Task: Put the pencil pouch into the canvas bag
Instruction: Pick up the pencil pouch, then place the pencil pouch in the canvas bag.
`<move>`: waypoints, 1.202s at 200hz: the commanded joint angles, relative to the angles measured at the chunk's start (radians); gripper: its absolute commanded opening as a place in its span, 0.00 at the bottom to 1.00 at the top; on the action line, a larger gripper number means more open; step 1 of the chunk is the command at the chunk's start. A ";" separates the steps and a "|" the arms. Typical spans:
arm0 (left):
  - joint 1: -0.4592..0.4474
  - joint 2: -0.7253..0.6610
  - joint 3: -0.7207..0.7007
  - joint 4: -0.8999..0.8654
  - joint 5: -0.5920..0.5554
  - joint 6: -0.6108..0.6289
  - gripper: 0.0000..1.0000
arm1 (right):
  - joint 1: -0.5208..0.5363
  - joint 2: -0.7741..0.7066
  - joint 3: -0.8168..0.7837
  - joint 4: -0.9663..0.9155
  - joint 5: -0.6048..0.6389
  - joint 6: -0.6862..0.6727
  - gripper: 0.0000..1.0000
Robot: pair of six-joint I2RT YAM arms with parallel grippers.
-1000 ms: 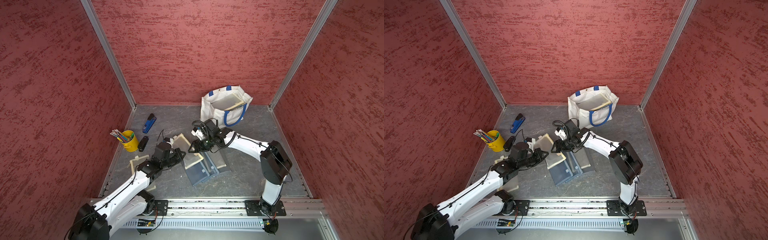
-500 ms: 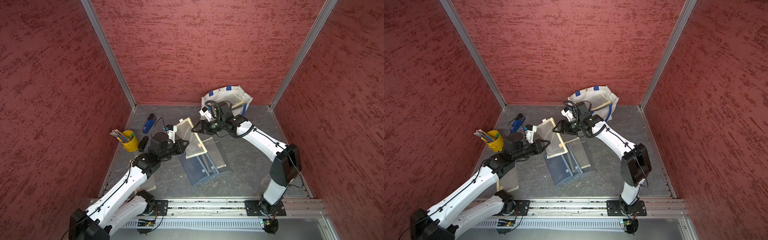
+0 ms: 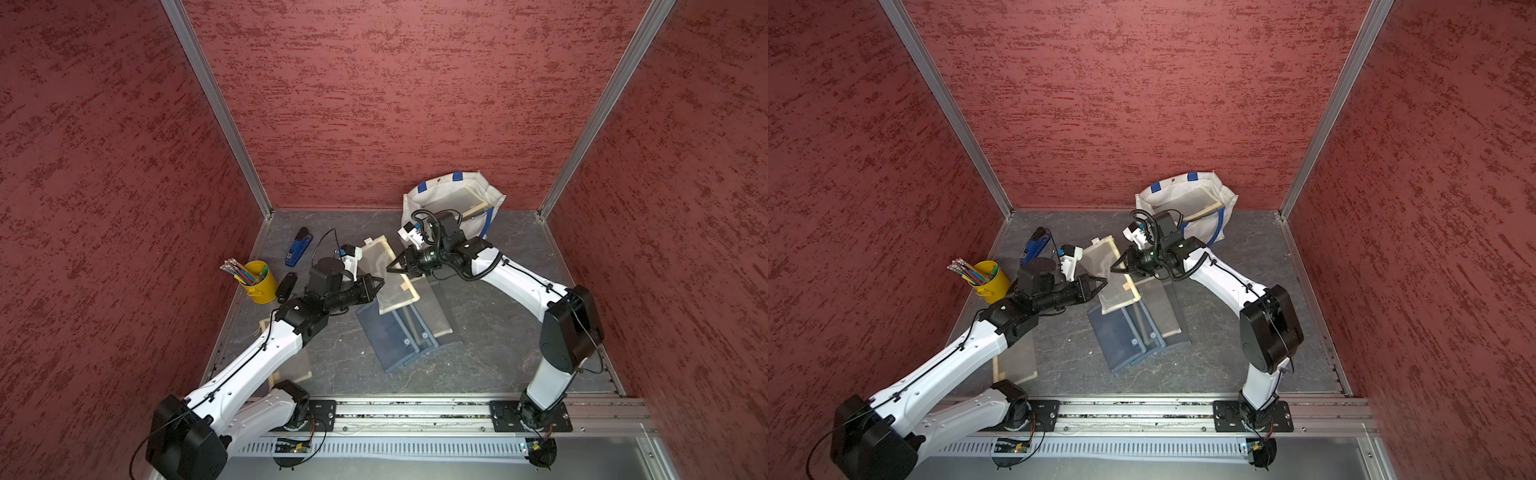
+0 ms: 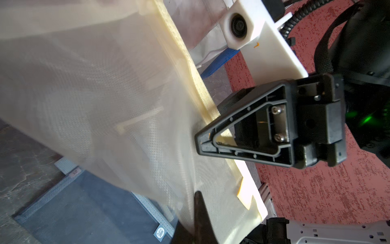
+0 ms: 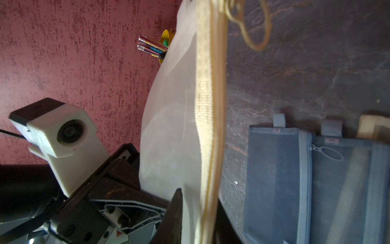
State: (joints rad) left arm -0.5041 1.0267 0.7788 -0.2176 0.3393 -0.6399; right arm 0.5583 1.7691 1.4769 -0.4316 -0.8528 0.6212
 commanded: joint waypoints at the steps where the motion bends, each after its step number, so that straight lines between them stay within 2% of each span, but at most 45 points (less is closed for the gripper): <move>1: 0.001 0.007 0.040 -0.006 -0.003 0.035 0.09 | -0.037 -0.021 0.057 0.000 -0.022 -0.022 0.07; 14: 0.001 0.014 0.053 -0.026 -0.013 0.044 0.29 | -0.063 -0.021 0.091 -0.020 -0.011 -0.034 0.00; 49: -0.001 0.035 0.082 -0.066 -0.038 0.055 0.69 | -0.155 0.006 0.243 -0.069 0.050 -0.038 0.00; 84: -0.007 0.040 0.083 -0.078 -0.055 0.054 1.00 | -0.252 0.088 0.508 -0.102 0.207 0.004 0.00; 100: -0.021 0.042 0.089 -0.090 -0.065 0.058 0.99 | -0.292 0.134 0.637 -0.110 0.333 0.046 0.00; 118: -0.043 0.045 0.089 -0.097 -0.083 0.064 0.99 | -0.327 0.144 0.670 -0.037 0.491 0.150 0.00; 145: -0.077 0.047 0.094 -0.107 -0.111 0.072 0.99 | -0.349 0.107 0.578 0.049 0.768 0.270 0.00; 167: -0.095 0.045 0.099 -0.116 -0.133 0.080 0.99 | -0.354 0.078 0.453 0.122 0.899 0.363 0.00; 183: -0.096 0.043 0.096 -0.112 -0.128 0.078 0.99 | -0.354 0.088 0.399 0.162 0.947 0.409 0.00; 240: -0.091 0.053 0.102 -0.127 -0.107 0.095 1.00 | -0.351 0.197 0.381 0.178 1.009 0.526 0.00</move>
State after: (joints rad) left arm -0.5968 1.0756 0.8513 -0.3302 0.2302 -0.5716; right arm 0.2016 1.9415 1.8736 -0.3069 0.0608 1.0378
